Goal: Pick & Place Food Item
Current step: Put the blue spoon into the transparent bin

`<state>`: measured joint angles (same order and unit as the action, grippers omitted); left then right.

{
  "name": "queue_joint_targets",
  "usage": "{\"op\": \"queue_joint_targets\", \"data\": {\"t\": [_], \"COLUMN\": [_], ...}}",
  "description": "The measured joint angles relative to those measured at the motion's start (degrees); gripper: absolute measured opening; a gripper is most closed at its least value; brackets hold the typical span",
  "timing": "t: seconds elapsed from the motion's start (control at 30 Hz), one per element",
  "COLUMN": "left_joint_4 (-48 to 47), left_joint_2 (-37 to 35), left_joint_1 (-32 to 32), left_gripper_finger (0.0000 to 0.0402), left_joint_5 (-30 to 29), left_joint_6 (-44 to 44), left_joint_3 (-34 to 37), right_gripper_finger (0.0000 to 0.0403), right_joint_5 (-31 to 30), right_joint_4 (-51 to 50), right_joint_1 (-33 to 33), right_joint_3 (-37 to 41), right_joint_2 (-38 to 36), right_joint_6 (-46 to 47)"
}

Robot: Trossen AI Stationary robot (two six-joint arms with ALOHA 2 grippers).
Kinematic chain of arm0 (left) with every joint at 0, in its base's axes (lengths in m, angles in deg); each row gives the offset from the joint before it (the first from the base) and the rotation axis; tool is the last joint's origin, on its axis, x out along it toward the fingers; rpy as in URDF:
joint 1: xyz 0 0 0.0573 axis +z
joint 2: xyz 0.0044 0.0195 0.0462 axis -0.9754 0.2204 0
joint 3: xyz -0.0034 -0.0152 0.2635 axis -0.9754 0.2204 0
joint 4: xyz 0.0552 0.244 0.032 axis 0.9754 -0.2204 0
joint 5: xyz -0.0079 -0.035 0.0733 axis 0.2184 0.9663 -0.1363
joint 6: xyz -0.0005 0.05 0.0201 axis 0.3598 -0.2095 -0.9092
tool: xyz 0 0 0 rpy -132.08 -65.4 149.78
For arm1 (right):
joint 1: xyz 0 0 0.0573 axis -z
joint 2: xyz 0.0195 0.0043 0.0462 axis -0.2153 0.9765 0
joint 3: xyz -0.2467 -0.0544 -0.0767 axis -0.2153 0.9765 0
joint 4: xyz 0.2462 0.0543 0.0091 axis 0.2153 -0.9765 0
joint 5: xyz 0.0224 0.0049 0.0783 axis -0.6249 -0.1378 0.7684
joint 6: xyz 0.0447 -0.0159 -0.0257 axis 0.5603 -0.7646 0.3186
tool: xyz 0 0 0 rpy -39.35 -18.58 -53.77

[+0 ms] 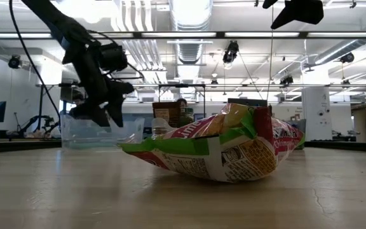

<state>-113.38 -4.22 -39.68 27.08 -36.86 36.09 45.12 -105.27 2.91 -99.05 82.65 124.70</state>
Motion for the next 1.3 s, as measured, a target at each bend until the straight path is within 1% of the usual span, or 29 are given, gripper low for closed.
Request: {"op": "queue_joint_targets", "data": {"t": [0.13,0.27,0.37,0.47,0.6,0.77,0.87,1.0,1.2,1.3], "left_joint_4": [-7.09,-13.76,-16.85,-18.51,-18.06,-13.40,-10.35,-11.05,-13.62,-16.85], "left_joint_2": [-0.03,-0.04,-0.07,-0.05,-0.07,0.78,3.20,8.73,18.07,23.13], "left_joint_1": [-1.17,-4.74,-8.28,-12.97,-20.95,-30.73,-34.27,-37.82,-40.84,-41.51], "left_gripper_finger": [0.0249,0.0252,0.0252,0.0253,0.0253,0.0253,0.0253,0.0253,0.0252,0.0252], "left_joint_5": [2.54,2.52,2.44,2.50,2.32,-0.14,-0.26,0.05,0.61,0.57], "left_joint_6": [1.39,2.59,5.27,10.99,21.06,34.53,39.84,42.61,43.25,43.23], "left_joint_3": [-5.39,-10.48,-13.88,-16.30,-17.48,-17.50,-17.96,-21.14,-30.59,-35.76], "right_gripper_finger": [0.0244,0.0244,0.0244,0.0244,0.0244,0.0244,0.0244,0.0244,0.0244,0.0244], "right_joint_5": [0.00,0.04,1.24,1.60,1.57,1.57,1.62,2.04,4.68,5.05], "right_joint_4": [0.00,0.01,0.00,0.00,0.00,0.00,0.01,-0.29,-1.25,-1.90], "right_joint_1": [0.01,0.00,0.02,0.00,0.02,0.02,0.02,0.02,0.00,0.00], "right_joint_3": [0.00,0.00,0.00,0.00,0.00,0.00,0.00,0.00,0.00,0.00], "right_joint_2": [0.00,0.00,0.00,0.00,0.02,0.02,0.02,0.02,0.02,0.02], "right_joint_6": [0.20,2.47,3.32,3.35,3.01,2.12,0.56,-1.84,-5.53,-6.84]}}
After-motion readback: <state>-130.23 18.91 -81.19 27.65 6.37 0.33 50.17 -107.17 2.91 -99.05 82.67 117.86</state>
